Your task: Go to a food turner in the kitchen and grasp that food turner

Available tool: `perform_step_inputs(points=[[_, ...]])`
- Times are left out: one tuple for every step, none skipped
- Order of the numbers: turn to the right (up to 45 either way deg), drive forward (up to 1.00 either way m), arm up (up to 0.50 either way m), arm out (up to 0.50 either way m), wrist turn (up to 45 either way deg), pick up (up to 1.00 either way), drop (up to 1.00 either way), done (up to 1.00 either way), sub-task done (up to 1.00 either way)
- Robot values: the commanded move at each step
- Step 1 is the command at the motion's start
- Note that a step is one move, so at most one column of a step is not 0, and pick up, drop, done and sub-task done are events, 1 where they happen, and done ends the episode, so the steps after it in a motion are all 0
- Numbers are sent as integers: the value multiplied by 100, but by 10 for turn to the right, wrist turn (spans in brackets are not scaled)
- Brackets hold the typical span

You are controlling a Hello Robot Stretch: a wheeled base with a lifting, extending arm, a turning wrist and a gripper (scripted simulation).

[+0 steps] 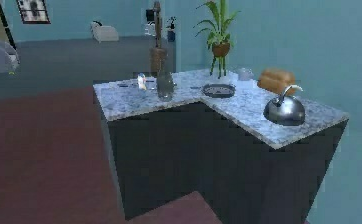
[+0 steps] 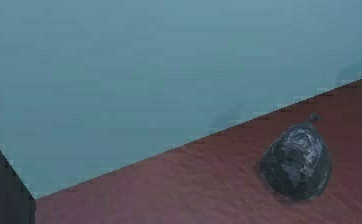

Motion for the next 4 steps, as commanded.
perform_step_inputs(points=[[30,0,0,0,0,0,0,0,0],[0,40,0,0,0,0,0,0,0],[-450,0,0,0,0,0,0,0,0],[-330,0,0,0,0,0,0,0,0]])
